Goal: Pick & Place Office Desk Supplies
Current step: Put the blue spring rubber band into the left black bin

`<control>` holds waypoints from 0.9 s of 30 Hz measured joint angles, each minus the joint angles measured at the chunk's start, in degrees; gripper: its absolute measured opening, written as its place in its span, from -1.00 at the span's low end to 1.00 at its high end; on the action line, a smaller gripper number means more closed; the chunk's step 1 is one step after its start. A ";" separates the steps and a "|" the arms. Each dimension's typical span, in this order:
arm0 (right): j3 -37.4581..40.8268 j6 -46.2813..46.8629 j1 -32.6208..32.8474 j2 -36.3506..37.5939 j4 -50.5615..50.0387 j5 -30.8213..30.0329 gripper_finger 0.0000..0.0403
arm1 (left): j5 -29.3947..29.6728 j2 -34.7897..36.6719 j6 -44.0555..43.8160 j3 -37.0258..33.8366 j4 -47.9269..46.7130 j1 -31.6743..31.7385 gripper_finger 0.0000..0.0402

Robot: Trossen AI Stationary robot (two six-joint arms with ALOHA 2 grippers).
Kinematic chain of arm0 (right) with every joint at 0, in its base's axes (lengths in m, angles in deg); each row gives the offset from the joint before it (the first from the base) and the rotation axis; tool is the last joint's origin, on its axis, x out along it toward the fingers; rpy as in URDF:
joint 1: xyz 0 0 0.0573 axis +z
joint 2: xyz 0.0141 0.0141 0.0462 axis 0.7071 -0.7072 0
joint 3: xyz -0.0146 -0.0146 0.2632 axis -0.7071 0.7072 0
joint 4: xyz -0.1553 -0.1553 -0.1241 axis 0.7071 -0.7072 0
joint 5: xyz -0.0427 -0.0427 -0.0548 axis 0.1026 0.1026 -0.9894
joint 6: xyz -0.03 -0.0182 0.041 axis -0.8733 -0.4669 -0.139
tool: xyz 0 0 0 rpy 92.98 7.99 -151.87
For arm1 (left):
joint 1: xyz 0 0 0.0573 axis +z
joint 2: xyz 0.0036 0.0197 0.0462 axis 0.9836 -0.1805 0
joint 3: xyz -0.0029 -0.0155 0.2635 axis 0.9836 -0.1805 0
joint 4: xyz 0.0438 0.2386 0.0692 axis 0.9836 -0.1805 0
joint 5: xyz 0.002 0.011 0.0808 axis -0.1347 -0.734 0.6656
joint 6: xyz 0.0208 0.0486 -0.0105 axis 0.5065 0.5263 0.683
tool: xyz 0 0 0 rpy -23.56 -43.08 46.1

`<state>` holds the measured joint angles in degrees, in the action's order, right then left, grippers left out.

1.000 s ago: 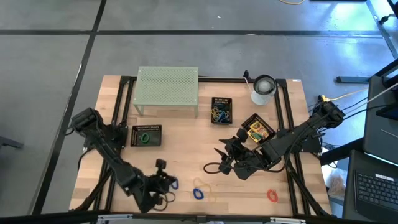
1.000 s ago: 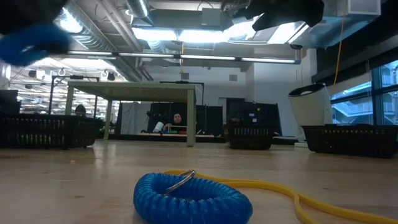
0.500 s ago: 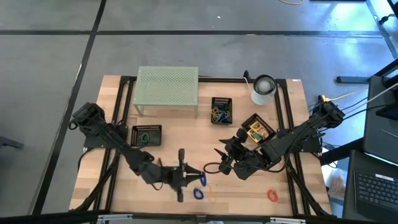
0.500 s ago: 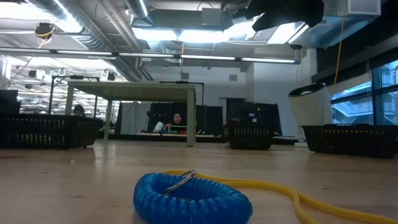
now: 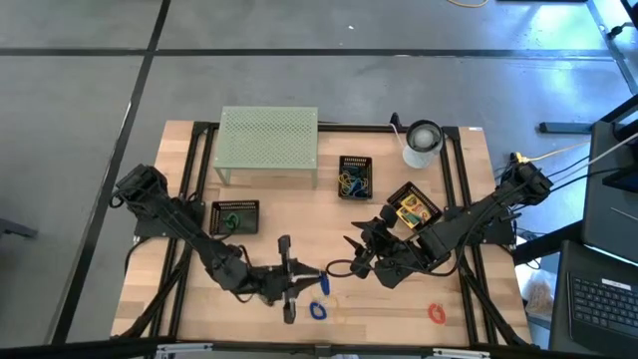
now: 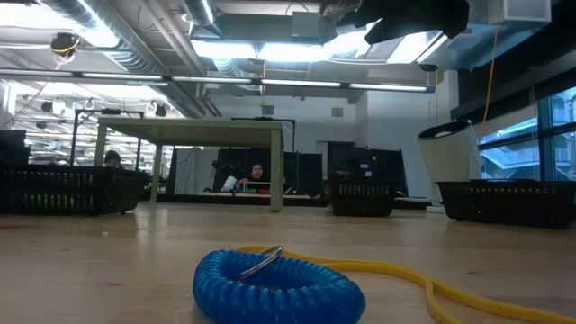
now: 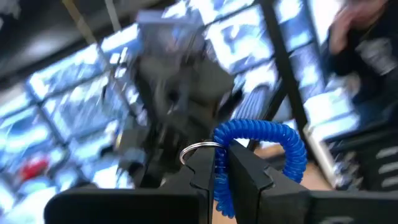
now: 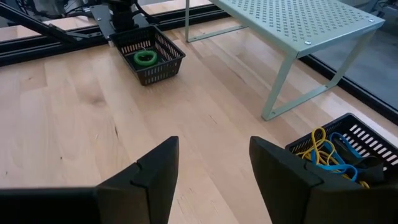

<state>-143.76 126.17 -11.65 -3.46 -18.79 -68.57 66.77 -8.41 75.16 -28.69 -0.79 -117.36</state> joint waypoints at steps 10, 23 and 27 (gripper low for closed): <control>0.00 -0.01 0.02 0.00 0.00 0.02 -0.01 | 14.76 0.80 -28.20 0.00 -31.45 0.02 -0.88; 0.00 -0.02 0.01 0.00 -0.02 0.00 -0.01 | 3.25 11.67 -75.74 0.02 -87.49 1.49 -0.88; 0.00 -0.02 0.00 0.00 -0.02 -0.01 -0.01 | 0.11 13.71 -87.35 0.02 -105.11 2.73 -0.88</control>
<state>-143.76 126.15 -11.65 -3.46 -18.82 -68.58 66.88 5.30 -12.18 -28.67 -105.90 -114.62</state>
